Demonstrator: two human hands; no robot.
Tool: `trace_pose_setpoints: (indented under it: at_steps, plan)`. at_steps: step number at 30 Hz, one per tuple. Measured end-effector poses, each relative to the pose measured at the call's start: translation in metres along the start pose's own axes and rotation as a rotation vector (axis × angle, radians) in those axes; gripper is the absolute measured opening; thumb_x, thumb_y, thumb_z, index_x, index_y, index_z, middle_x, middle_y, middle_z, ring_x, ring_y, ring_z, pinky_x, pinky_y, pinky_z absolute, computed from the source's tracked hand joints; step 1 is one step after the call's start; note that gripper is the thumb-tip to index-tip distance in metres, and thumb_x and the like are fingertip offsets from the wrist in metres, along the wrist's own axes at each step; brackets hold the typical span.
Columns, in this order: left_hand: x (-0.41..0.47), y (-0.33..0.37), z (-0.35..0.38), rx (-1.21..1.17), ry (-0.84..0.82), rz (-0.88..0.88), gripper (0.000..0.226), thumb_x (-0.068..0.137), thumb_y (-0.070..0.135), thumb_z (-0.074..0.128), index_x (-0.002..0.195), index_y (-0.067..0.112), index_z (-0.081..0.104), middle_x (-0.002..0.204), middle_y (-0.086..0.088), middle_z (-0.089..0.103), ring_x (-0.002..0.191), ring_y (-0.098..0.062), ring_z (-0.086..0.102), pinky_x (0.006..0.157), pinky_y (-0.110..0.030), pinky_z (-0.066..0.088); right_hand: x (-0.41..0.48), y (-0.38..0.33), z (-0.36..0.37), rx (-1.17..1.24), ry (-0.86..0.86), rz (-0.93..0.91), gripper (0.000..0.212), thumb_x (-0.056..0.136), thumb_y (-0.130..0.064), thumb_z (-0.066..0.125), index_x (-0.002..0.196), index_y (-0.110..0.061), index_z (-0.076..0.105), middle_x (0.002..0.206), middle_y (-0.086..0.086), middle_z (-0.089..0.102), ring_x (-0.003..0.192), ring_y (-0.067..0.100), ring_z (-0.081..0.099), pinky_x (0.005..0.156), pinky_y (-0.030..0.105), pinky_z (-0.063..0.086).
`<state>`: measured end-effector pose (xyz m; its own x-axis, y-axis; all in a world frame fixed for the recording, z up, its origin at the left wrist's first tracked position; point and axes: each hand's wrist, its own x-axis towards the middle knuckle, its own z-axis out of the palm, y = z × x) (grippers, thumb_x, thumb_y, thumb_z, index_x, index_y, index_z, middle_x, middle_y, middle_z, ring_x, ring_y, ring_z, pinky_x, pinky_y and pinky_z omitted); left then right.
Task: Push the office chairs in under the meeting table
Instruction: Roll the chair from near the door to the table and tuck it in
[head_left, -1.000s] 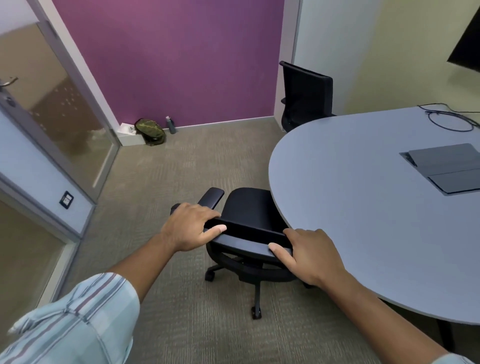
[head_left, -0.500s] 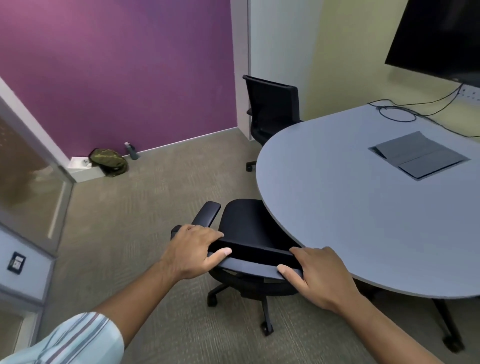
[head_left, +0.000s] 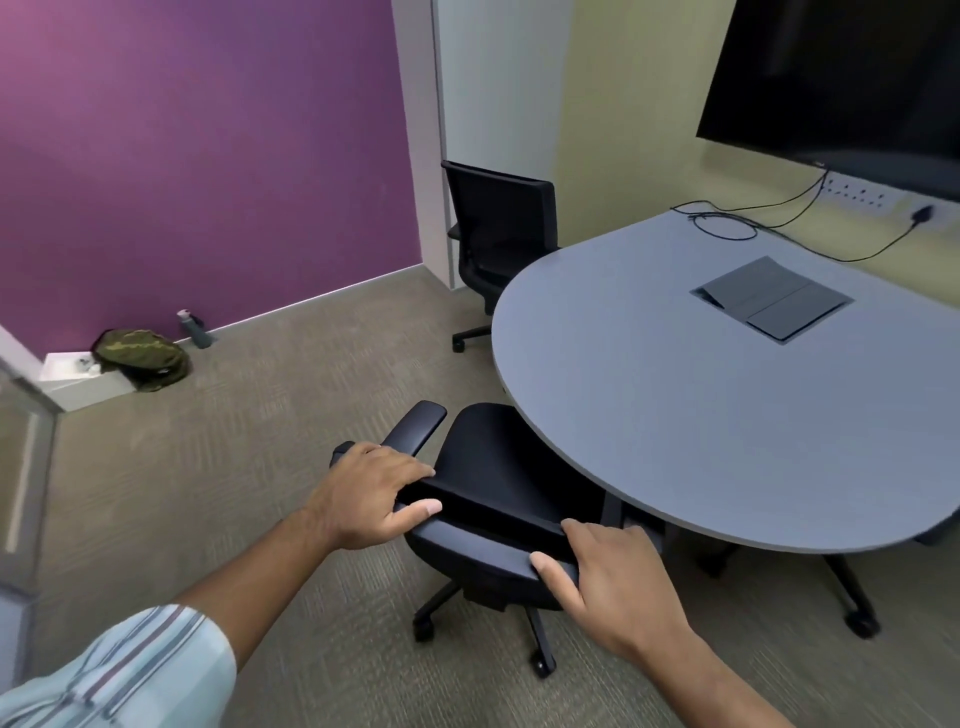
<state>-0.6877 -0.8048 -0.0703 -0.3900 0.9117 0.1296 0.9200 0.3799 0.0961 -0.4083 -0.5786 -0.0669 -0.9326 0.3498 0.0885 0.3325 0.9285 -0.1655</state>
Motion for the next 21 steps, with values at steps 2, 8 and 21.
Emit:
trace_pose_setpoints:
  at_steps: [2,8,21]
  plan:
    - [0.002,-0.011,-0.002,-0.003,0.0,0.022,0.07,0.103,0.08,0.029,0.127,0.032,0.074,0.117,0.017,0.076,0.109,-0.009,0.068,0.097,-0.035,0.042,0.002,-0.013,0.0,0.004,0.004,0.029,0.062,0.104,-0.079,0.015,0.083,-0.03,0.044,0.067,-0.01,0.046,0.062,0.014,0.047,0.08,0.042,0.048]
    - [0.009,-0.044,-0.008,-0.013,0.009,0.104,0.059,0.104,0.074,0.036,0.124,0.033,0.074,0.113,0.017,0.077,0.105,-0.009,0.069,0.095,-0.039,0.046,0.01,-0.045,0.003,-0.001,0.014,0.101,0.062,0.105,-0.079,0.015,0.084,-0.029,0.045,0.069,-0.01,0.047,0.064,0.014,0.048,0.079,0.042,0.048]
    - [0.02,-0.114,-0.005,-0.049,0.029,0.227,0.065,0.106,0.075,0.038,0.133,0.028,0.073,0.127,0.012,0.076,0.117,-0.01,0.068,0.105,-0.036,0.043,0.032,-0.1,0.032,-0.098,0.041,0.079,0.086,0.105,-0.078,0.03,0.138,-0.008,0.068,0.096,0.005,0.074,0.073,0.028,0.067,0.067,0.046,0.052]
